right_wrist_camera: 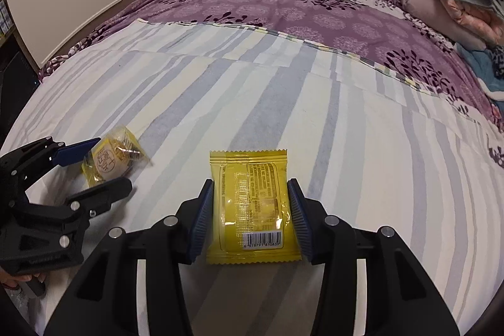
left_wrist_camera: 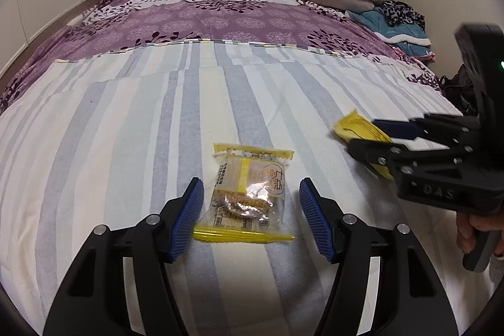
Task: Organize snacks
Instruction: 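Grasp the flat yellow packet with the right tool while the left tool holds the pastry, then carry the yellow packet into the basket and open the right tool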
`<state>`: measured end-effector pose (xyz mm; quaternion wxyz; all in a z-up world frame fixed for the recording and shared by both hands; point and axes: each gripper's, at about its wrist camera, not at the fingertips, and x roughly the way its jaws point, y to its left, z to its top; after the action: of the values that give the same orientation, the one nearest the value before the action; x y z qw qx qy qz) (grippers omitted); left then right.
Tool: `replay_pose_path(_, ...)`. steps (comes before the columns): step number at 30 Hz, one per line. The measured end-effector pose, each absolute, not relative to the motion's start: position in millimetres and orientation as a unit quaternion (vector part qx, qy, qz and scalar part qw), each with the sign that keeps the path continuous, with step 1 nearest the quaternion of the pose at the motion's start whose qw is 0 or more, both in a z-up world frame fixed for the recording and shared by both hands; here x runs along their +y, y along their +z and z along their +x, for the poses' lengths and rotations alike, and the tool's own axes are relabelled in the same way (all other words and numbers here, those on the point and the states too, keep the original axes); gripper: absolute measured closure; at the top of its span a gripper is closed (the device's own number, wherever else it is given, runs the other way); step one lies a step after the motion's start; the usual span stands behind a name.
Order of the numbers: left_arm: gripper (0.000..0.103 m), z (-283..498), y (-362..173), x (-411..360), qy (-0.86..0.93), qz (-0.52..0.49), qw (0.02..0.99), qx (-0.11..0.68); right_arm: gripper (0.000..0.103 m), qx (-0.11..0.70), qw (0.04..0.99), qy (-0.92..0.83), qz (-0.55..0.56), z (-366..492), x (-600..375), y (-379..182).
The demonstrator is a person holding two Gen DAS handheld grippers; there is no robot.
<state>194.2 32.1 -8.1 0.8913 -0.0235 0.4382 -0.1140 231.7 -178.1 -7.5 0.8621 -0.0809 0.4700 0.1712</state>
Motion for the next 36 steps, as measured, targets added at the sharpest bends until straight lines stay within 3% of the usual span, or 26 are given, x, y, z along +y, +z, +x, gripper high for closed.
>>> replay_pose_path(5, 0.057, 196, -8, 44, -0.104, -0.047, 0.892, 0.437, 0.056, 0.464, 0.871, 0.153, -0.05, 202, -202, 7)
replay_pose_path(15, 0.062, 189, 3, 44, -0.107, -0.047, 0.898, 0.424, 0.056, 0.44, 0.89, 0.121, -0.009, 139, -234, 38)
replay_pose_path(19, 0.07, 184, 13, 42, -0.119, -0.051, 0.902, 0.413, 0.056, 0.429, 0.896, 0.111, -0.003, 119, -241, 52)
replay_pose_path(24, 0.069, 183, 15, 39, -0.123, -0.03, 0.899, 0.418, 0.056, 0.424, 0.9, 0.103, 0.002, 101, -243, 61)
replay_pose_path(28, 0.053, 186, 6, 42, -0.126, -0.034, 0.891, 0.436, 0.056, 0.425, 0.9, 0.094, 0.006, 91, -245, 61)
replay_pose_path(34, 0.054, 188, -6, 39, -0.125, -0.016, 0.889, 0.441, 0.056, 0.422, 0.903, 0.077, 0.018, 72, -253, 63)
replay_pose_path(36, 0.06, 188, -6, 42, -0.119, -0.025, 0.89, 0.439, 0.056, 0.417, 0.906, 0.071, 0.024, 65, -256, 67)
